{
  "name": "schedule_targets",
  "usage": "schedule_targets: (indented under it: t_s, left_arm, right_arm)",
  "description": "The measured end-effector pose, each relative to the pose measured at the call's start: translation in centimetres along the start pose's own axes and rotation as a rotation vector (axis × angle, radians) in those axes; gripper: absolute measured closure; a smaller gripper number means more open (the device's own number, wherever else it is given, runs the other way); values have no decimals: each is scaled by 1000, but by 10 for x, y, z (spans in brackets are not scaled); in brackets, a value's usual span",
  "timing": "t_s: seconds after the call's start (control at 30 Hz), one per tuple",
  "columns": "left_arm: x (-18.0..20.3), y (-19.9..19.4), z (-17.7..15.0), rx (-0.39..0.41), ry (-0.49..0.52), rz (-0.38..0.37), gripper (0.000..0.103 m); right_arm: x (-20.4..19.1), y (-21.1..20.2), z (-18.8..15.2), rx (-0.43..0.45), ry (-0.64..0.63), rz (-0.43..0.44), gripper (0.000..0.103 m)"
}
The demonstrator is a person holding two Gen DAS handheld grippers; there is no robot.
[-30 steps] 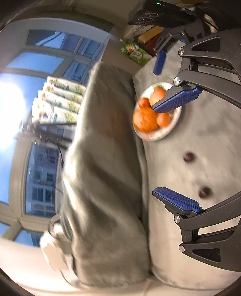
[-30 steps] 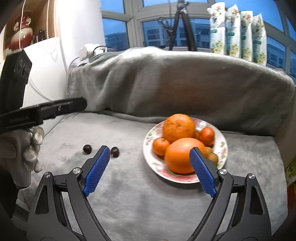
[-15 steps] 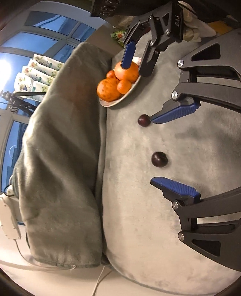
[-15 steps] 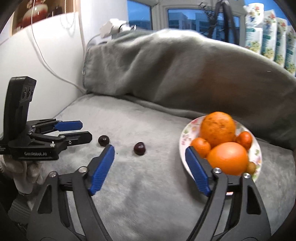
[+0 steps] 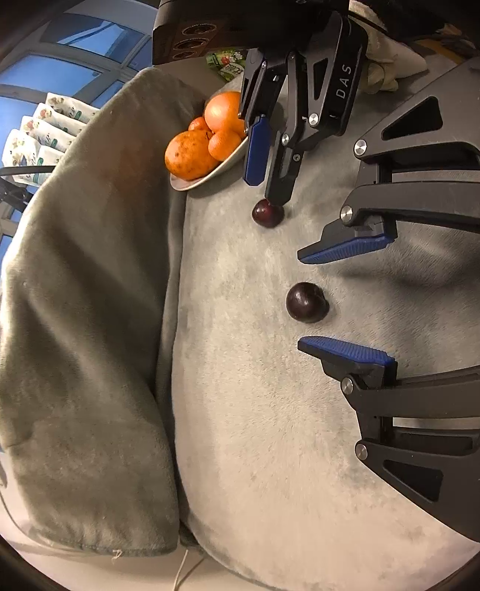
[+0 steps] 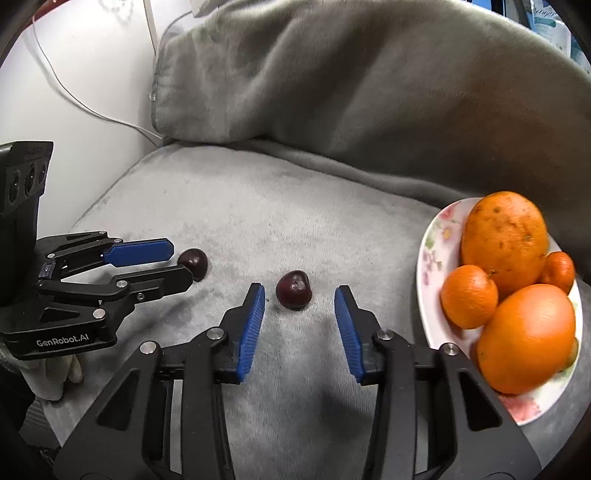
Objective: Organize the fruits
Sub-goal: 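Grasp a dark plum with the left gripper while the right grasps the other plum, then carry the plums over the plate with both grippers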
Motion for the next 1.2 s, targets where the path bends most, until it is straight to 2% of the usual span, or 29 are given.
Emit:
schedule_targets:
  t_s: [0.5, 0.6, 0.77, 0.97, 1.2]
  left_arm:
    - [-5, 13, -4, -35, -12, -1, 75]
    - [-5, 13, -4, -36, -17, 1, 77]
    - [-3, 15, -3, -35, -13, 0, 81]
    - [-2, 10, -1, -24, -19, -6, 81]
    - [12, -3, 12, 16, -9, -37, 81]
  right_arm:
    - [-6, 26, -2, -48, -6, -2, 73]
    - [-6, 24, -2, -46, -2, 2, 79]
    - [-7, 24, -1, -37, 0, 2, 79]
    - [-2, 9, 4, -2, 26, 3, 80]
    - [8, -29, 12, 70, 47, 6, 80]
Point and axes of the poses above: each gripper's, at about its wrist camera, not at the fingertips, and y roughly the way its jaws point, x to its right, z to its top, the point moved 6 cm from there along y, roughly the way its jaws point, and after that the axes turned 15 degrees about x, right-handed, at the moved point
